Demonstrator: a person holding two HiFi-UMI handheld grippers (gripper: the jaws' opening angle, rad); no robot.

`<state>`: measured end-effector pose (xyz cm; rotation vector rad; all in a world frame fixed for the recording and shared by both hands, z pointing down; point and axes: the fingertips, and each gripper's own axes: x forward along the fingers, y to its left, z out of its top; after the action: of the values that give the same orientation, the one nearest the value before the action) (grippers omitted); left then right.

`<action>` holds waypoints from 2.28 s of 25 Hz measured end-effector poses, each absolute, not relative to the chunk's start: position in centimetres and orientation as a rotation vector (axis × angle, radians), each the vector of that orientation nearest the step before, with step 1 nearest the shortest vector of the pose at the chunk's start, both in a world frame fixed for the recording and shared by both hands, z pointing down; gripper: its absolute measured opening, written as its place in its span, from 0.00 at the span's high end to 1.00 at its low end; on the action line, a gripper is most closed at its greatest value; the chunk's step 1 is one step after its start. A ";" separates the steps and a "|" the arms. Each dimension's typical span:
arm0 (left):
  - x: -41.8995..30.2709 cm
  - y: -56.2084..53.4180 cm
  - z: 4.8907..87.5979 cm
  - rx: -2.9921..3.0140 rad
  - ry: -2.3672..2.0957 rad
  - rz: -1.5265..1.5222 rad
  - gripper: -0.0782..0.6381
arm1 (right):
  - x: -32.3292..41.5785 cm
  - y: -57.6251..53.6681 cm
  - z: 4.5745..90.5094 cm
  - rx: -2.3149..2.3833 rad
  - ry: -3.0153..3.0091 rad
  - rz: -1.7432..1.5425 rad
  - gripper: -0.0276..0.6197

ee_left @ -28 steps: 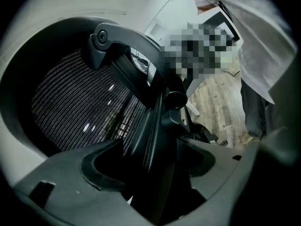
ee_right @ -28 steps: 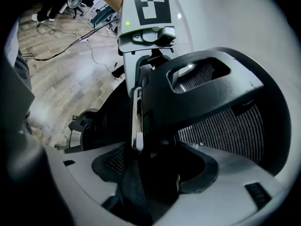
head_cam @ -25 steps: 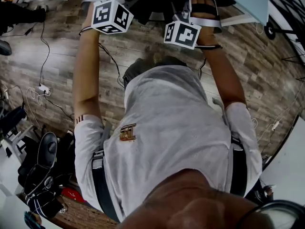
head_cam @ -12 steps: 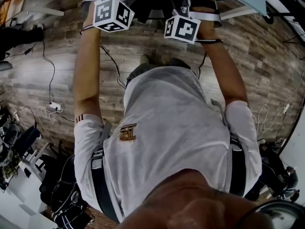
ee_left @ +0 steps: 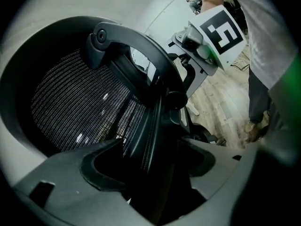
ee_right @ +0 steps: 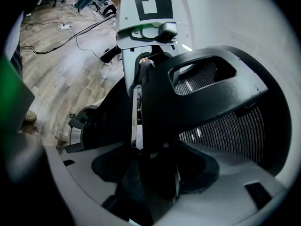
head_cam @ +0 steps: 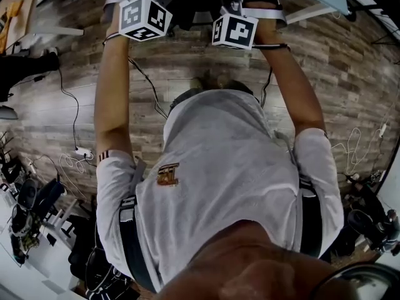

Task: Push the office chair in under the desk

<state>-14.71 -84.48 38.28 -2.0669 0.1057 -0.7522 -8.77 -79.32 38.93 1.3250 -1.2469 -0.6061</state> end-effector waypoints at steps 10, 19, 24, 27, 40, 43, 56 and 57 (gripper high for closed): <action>-12.9 -89.4 38.3 -2.071 0.107 -0.745 0.40 | -7.1 -84.2 39.0 1.323 -1.249 -0.595 0.53; -11.6 -93.1 38.7 -2.077 0.112 -0.748 0.40 | -5.9 -87.8 39.3 1.312 -1.246 -0.588 0.53; -11.8 -94.4 38.7 -2.077 0.113 -0.750 0.40 | -6.4 -88.9 39.0 1.322 -1.262 -0.621 0.53; -12.0 -94.8 38.2 -2.069 0.106 -0.743 0.39 | -6.7 -89.2 38.6 1.334 -1.267 -0.629 0.53; -12.6 -95.1 38.4 -2.050 0.144 -0.730 0.39 | -7.4 -89.6 38.8 1.319 -1.270 -0.643 0.53; -12.9 -94.7 38.2 -2.026 0.177 -0.739 0.39 | -7.5 -89.1 38.7 1.308 -1.266 -0.647 0.53; -16.0 -88.9 36.2 -2.071 0.265 -0.664 0.39 | -7.8 -83.3 36.9 1.357 -1.317 -0.631 0.53; -16.2 -88.1 35.8 -2.106 0.272 -0.644 0.39 | -7.7 -82.5 36.6 1.372 -1.345 -0.615 0.53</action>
<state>-16.21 -88.11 35.78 -2.1056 0.2719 -0.6438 -7.72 -82.54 36.63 1.3723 -1.3446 -0.6149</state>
